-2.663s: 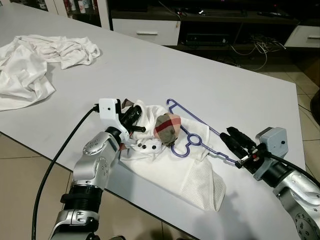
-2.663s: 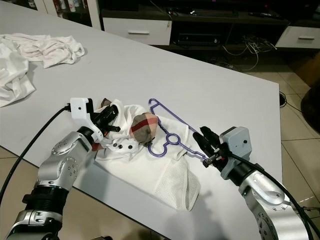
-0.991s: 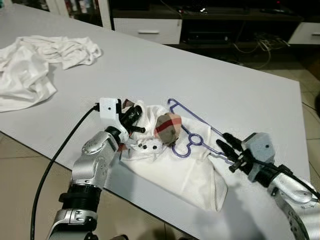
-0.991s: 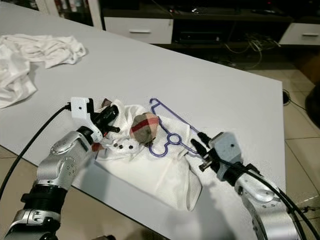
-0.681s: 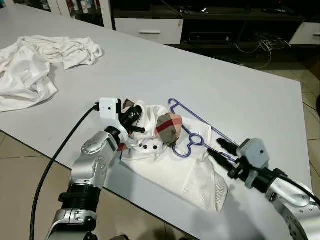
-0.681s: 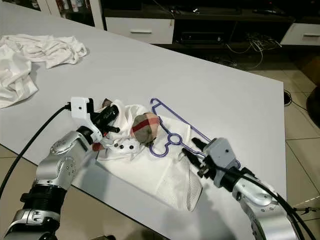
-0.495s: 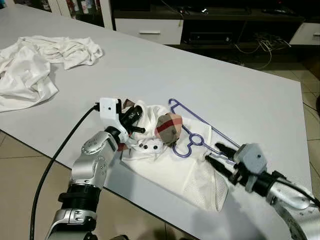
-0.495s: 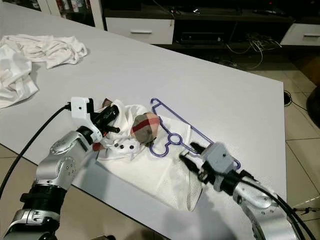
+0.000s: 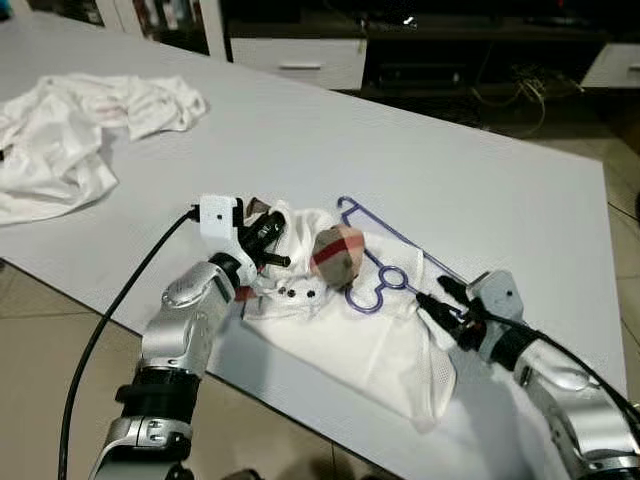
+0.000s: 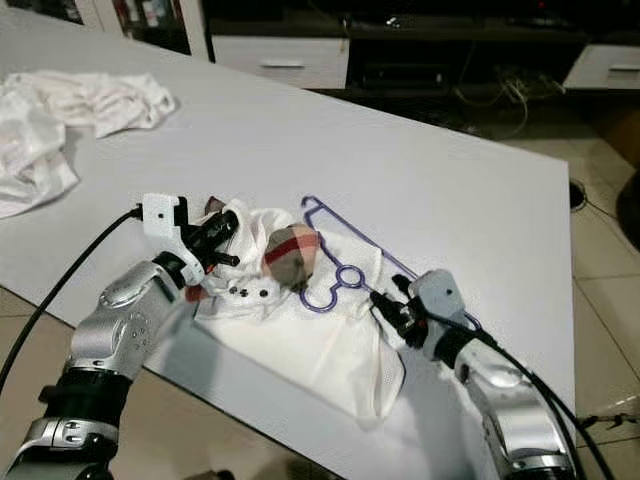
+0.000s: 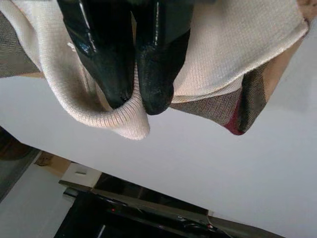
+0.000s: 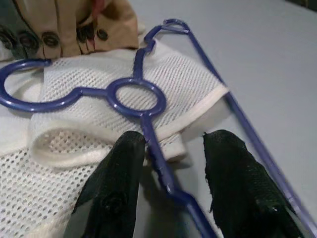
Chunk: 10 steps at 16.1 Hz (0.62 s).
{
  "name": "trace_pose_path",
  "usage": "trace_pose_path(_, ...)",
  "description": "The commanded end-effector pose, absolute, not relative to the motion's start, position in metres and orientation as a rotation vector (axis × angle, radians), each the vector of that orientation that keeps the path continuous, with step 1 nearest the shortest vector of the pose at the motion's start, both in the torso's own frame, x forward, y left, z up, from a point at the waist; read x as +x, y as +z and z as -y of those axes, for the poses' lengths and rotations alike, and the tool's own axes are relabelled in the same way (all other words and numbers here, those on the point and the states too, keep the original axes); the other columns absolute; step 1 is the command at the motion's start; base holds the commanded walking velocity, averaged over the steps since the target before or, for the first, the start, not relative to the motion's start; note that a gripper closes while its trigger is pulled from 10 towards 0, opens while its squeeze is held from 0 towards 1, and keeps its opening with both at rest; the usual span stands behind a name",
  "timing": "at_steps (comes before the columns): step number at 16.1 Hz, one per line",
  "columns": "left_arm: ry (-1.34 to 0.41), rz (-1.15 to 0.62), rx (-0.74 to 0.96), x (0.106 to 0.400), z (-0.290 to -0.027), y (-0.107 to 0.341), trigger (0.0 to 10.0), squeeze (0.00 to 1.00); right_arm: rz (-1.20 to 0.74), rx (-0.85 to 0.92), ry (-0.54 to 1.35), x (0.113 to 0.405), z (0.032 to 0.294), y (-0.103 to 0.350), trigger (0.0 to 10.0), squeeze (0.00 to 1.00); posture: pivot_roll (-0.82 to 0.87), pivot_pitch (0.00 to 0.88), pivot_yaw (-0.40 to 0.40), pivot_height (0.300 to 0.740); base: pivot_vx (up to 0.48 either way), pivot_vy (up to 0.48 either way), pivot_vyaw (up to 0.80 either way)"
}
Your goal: Hang hanger
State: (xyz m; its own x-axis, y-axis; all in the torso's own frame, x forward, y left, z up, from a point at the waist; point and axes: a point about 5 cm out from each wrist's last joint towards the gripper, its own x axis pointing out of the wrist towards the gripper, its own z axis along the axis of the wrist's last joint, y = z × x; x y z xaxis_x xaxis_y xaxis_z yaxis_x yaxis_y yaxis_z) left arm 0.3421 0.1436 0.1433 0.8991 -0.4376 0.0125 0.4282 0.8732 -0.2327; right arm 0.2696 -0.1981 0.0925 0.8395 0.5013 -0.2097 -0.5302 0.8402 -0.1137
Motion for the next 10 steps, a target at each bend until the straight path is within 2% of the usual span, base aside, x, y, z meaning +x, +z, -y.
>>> trace_pose_path(1, -0.468, -0.047, -0.217, 0.343, -0.141, 0.146, 10.0, 0.0, -0.189, -0.134, 0.547, 0.273, 0.202, 0.09, 10.0, 0.0, -0.02, 0.124, 0.03, 0.74, 0.0, 0.0, 0.0)
trace_pose_path(4, -0.467, -0.045, -0.212, 0.343, -0.144, 0.147, 10.0, 0.0, -0.204, -0.093, 0.564, 0.282, 0.206, 0.088, 10.0, 0.0, -0.01, 0.123, 0.033, 0.74, 0.0, 0.0, 0.0)
trace_pose_path(7, -0.465, -0.048, -0.206, 0.343, -0.145, 0.147, 10.0, 0.0, -0.248, -0.168, 0.603, 0.29, 0.207, 0.077, 10.0, 0.0, -0.01, 0.12, 0.039, 0.74, 0.0, 0.0, 0.0)
trace_pose_path(8, -0.467, -0.048, -0.205, 0.343, -0.145, 0.148, 10.0, 0.0, -0.283, -0.182, 0.663, 0.289, 0.201, 0.073, 9.1, 0.0, 0.0, 0.119, 0.04, 0.74, 0.0, 0.0, 0.0)
trace_pose_path(9, -0.468, -0.046, -0.204, 0.343, -0.144, 0.148, 10.0, 0.0, -0.314, -0.194, 0.707, 0.289, 0.198, 0.071, 6.5, 0.0, 0.0, 0.117, 0.04, 0.74, 0.0, 0.0, 0.0)
trace_pose_path(10, -0.469, -0.045, -0.204, 0.343, -0.145, 0.149, 10.0, 0.0, -0.359, -0.237, 0.744, 0.288, 0.197, 0.066, 3.1, 0.0, 0.0, 0.116, 0.039, 0.74, 0.0, 0.0, 0.0)
